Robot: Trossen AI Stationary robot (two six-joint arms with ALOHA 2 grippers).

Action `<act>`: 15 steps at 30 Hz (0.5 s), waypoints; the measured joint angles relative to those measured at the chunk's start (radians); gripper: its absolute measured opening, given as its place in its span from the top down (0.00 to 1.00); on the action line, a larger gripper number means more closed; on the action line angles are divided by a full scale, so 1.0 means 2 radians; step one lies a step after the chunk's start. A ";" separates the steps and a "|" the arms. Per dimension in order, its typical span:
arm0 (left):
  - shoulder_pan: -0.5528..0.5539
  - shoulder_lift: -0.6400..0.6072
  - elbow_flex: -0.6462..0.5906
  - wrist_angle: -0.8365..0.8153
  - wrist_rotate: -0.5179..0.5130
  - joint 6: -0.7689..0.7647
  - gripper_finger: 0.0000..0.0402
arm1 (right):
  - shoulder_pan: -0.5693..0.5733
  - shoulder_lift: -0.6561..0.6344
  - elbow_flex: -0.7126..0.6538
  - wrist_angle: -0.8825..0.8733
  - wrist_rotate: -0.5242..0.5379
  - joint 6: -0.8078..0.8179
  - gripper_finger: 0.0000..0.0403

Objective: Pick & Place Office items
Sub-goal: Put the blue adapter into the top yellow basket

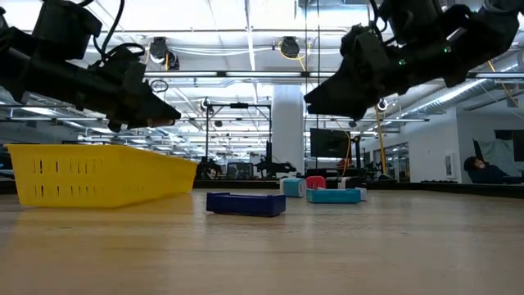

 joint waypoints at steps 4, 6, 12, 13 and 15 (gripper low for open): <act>0.000 0.000 0.000 -0.002 0.001 -0.003 0.66 | -0.018 -0.016 -0.031 0.038 -0.025 0.015 0.51; 0.000 0.000 0.000 -0.002 0.008 -0.003 0.66 | -0.022 -0.032 -0.053 0.054 -0.025 0.017 0.51; 0.002 0.000 0.000 -0.001 0.014 0.015 0.66 | -0.022 -0.094 -0.125 0.140 -0.024 0.018 0.52; 0.002 0.000 0.000 0.001 0.014 0.019 0.66 | -0.022 -0.104 -0.137 0.155 -0.024 0.021 0.53; 0.002 0.000 0.000 0.009 0.014 0.023 0.66 | -0.022 -0.121 -0.161 0.185 -0.021 0.027 0.54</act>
